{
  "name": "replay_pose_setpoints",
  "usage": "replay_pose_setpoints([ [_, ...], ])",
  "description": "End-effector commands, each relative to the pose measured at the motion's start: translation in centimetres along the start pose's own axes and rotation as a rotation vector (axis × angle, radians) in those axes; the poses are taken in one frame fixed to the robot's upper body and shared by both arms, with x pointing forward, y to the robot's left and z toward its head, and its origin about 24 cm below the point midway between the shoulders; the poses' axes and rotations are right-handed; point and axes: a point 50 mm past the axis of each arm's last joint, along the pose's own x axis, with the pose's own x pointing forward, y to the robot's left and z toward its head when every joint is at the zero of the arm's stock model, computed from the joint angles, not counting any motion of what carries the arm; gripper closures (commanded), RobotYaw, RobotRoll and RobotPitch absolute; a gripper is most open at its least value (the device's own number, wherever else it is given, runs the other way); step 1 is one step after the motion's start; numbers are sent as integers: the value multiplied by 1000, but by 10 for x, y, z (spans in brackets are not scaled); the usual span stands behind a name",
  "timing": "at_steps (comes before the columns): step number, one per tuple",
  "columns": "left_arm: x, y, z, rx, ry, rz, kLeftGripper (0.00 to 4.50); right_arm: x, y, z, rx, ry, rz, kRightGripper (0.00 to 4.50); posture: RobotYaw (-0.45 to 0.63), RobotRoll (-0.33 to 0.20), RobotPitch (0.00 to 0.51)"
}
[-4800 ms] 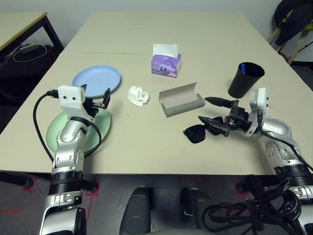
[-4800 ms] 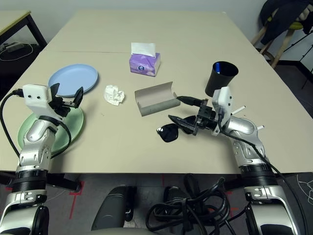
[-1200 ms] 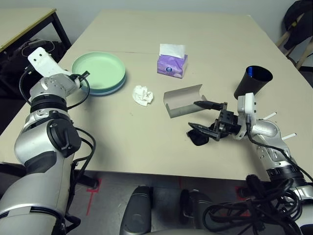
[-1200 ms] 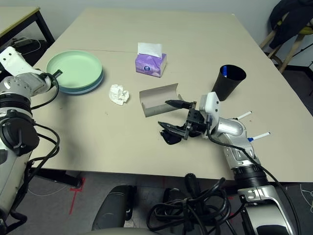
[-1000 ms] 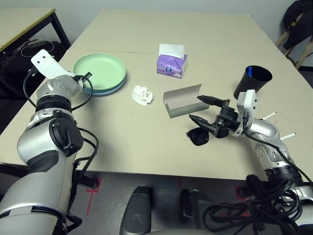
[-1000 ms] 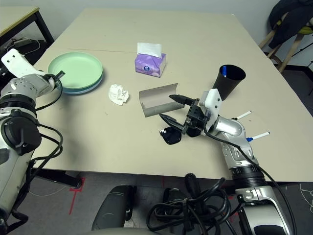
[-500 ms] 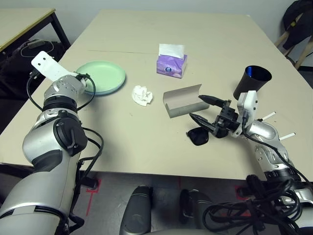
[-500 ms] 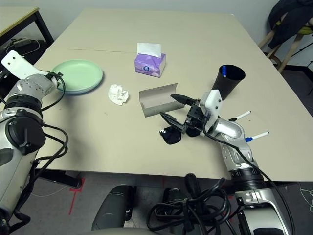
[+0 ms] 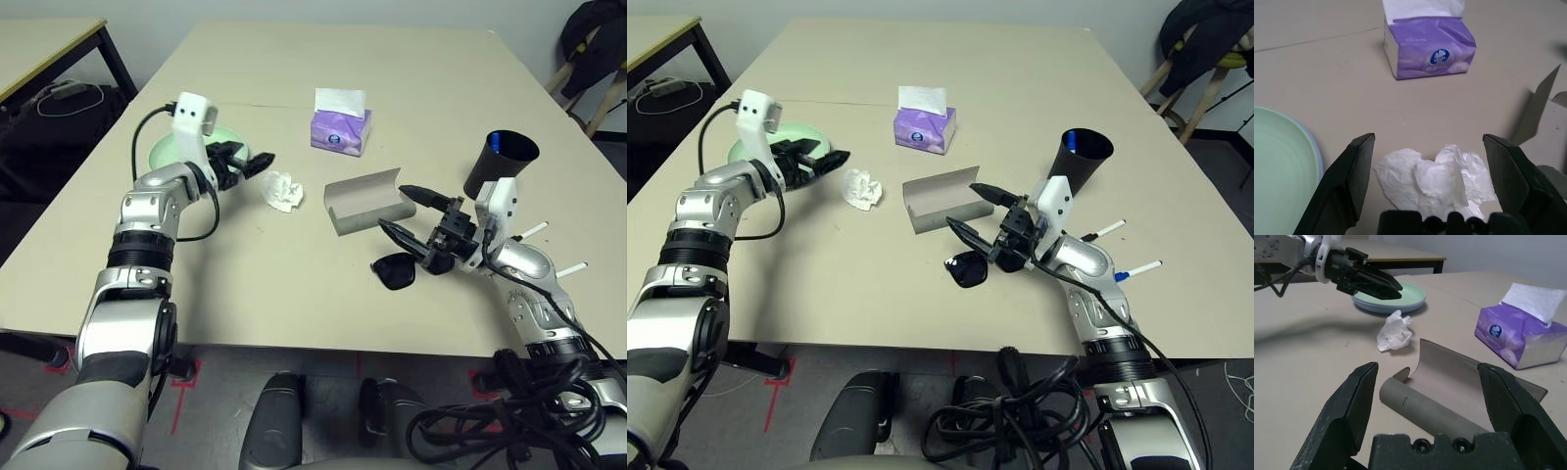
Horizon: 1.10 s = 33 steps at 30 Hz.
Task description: Organize and tidy the items on the table.
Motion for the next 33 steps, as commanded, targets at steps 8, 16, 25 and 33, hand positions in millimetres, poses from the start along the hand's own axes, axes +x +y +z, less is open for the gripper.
replay_pose_setpoints([
  [8, 11, -9, -31, 30, 150, -50, 30, -5, 3, 5, -5, 8, -26, 0, 131, 0, 65],
  [16, 16, -7, -48, 105, 248, -9, 192, -6, 4, 5, -6, -4, -33, 0, 122, 0, 60],
  [25, 19, -7, -28, 75, 142, 5, 3343, -7, 6, 2, 2, -4, -35, 0, 128, 0, 54],
  [33, 15, -10, -6, 79, 54, 7, 4467, -5, 6, 0, 9, -8, -30, 0, 148, 0, 48],
])
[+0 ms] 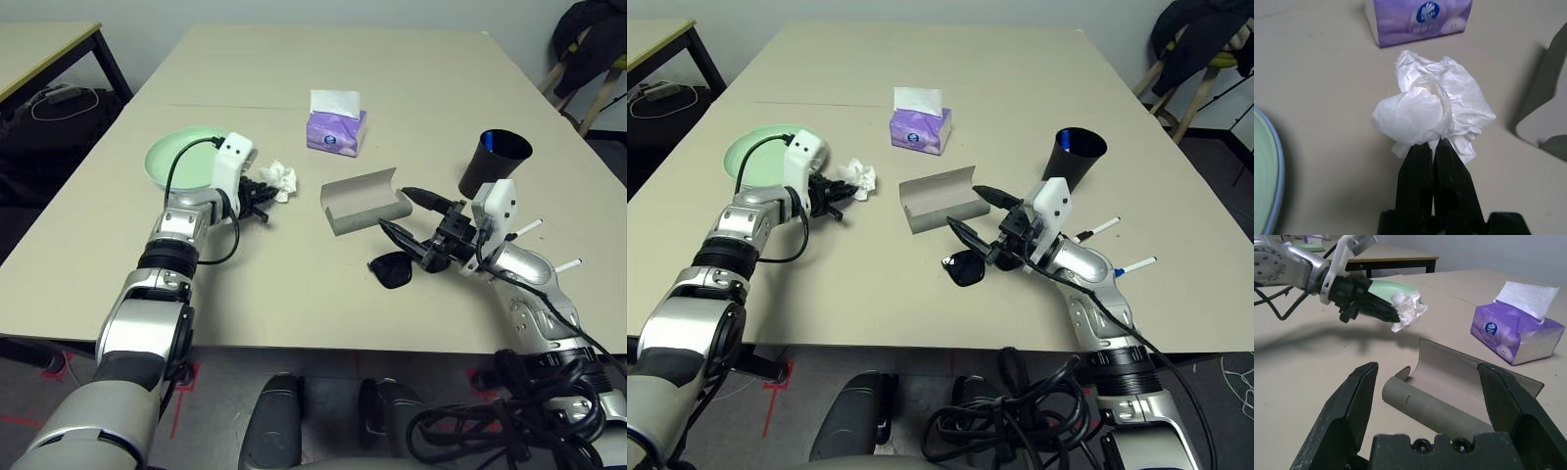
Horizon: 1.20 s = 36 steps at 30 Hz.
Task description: Organize and tidy the items on the table.
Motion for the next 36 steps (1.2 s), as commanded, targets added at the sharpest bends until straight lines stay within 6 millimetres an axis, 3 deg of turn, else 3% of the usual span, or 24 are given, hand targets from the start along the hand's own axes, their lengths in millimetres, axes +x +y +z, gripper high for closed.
replay_pose_setpoints([
  [1, -3, 1, 12, -28, -59, 18, 4467, -2, -2, -2, 2, 1, -9, 0, 151, 0, 48],
  [6, -10, 26, 37, -185, -225, 241, 4467, 2, -3, -2, 2, -9, -4, 0, 159, 0, 46],
  [9, -20, 51, 40, -281, -276, 502, 4467, 3, -2, -1, 3, -15, -4, 0, 157, 0, 46],
  [12, -25, 60, 38, -310, -279, 615, 4467, 3, -2, -1, 3, -17, -5, 0, 154, 0, 47],
  [15, -28, 66, 32, -320, -258, 687, 3830, 3, -2, -1, 4, -19, -9, 0, 148, 0, 47],
  [22, -37, 76, 20, -287, -219, 852, 1163, 3, -3, 0, 1, -23, -14, 0, 143, 0, 51],
  [25, -37, 75, 21, -254, -244, 846, 41, 2, -3, 0, 0, -21, -17, 0, 142, 0, 53],
  [28, -36, 74, 21, -225, -250, 825, 41, 1, -4, 0, -2, -18, -20, 0, 144, 0, 55],
  [33, -25, 61, 28, -227, -307, 576, 41, 2, -6, -1, -14, 7, -45, 0, 150, 0, 60],
  [36, -15, 36, 31, -145, -333, 150, 41, 7, -8, 1, -13, 37, -69, 0, 166, 0, 73],
])
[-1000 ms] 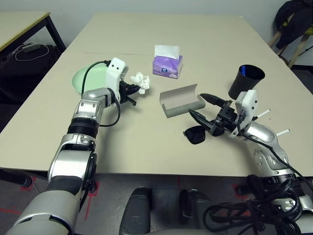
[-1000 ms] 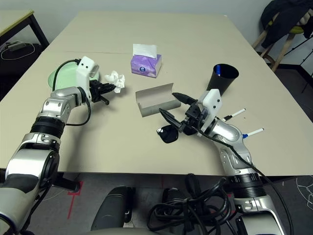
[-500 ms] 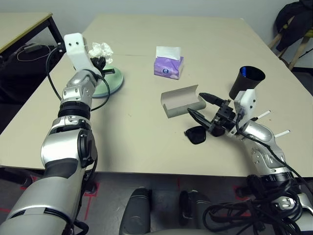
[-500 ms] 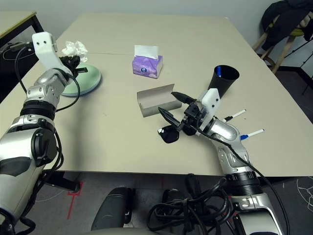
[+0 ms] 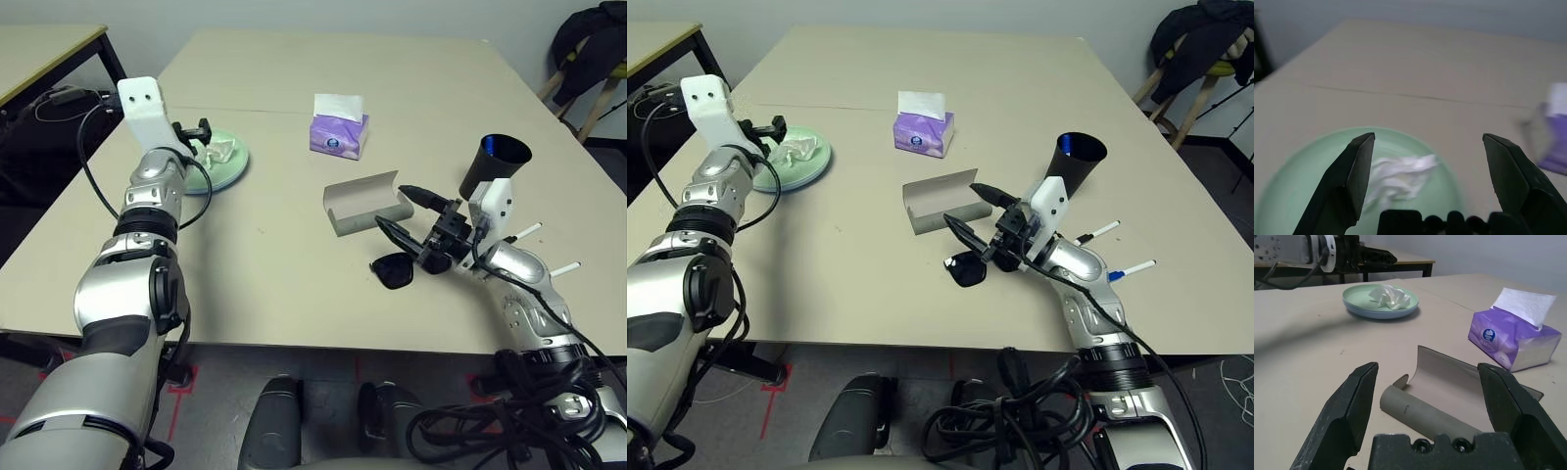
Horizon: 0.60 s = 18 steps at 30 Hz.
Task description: Organize and tidy the items on the table.
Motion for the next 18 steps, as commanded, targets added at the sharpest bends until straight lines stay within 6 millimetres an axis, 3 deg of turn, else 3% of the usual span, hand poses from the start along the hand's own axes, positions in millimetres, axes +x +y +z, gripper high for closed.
replay_pose_setpoints([
  [1, -7, -31, -7, 40, 20, -452, 41, 5, -5, 6, -21, 38, -35, 0, 169, 0, 77],
  [4, -22, -43, -13, 176, 2, -679, 41, 11, -6, 11, -43, 63, -10, 0, 183, 0, 86],
  [10, -45, -59, -27, 229, 46, -927, 41, 24, -6, 27, -67, 54, 70, 0, 203, 0, 92],
  [18, -72, -75, -46, 278, 20, -1117, 41, 22, -12, 42, -106, 67, 144, 0, 181, 0, 121],
])
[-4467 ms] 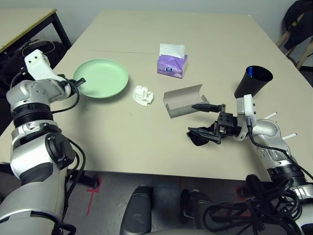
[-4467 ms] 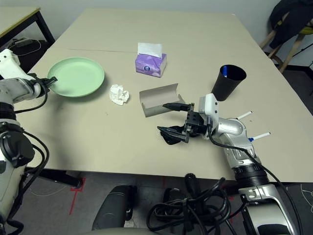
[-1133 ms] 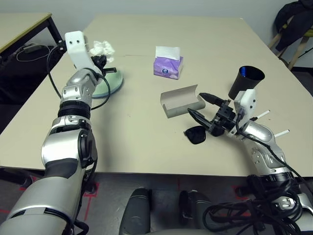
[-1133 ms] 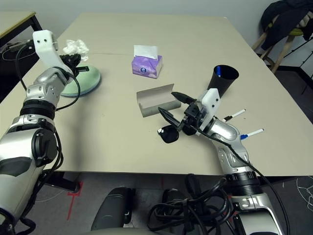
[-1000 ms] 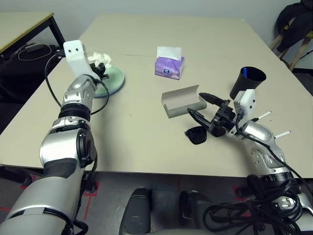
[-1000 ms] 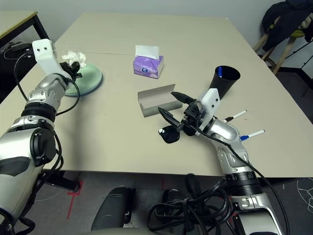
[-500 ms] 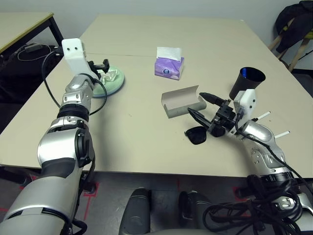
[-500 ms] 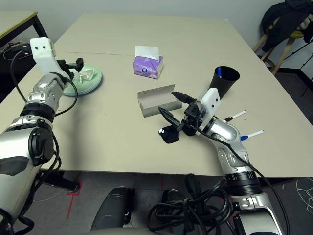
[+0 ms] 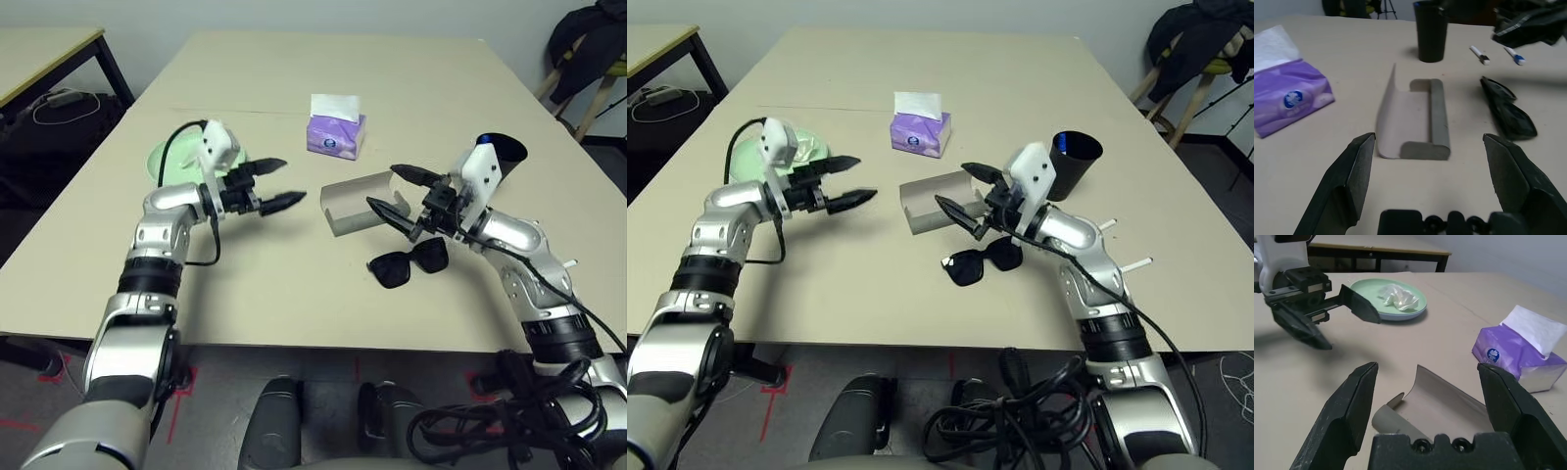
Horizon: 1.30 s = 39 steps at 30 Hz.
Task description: Organize and tidy the items on the table.
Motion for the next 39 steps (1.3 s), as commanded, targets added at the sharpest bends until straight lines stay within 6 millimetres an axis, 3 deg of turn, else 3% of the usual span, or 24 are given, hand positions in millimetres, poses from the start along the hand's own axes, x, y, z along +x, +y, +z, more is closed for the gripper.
replay_pose_setpoints([
  [1, 5, -12, 1, 38, -14, -96, 41, -3, 0, 5, -17, 10, 34, 0, 177, 0, 124],
  [9, 19, -42, -15, -14, 19, -290, 41, -22, -6, 7, -161, 231, 115, 0, 106, 0, 151],
  [18, 30, -51, -21, 26, 7, -334, 41, -34, -10, 35, -257, 596, 297, 0, 86, 0, 162],
  [27, 28, -51, -23, 86, 25, -272, 41, -24, 4, 50, -450, 753, 451, 0, 118, 0, 170],
  [39, 25, -54, -21, 86, 30, -284, 41, -10, 4, 45, -513, 913, 554, 0, 147, 0, 177],
])
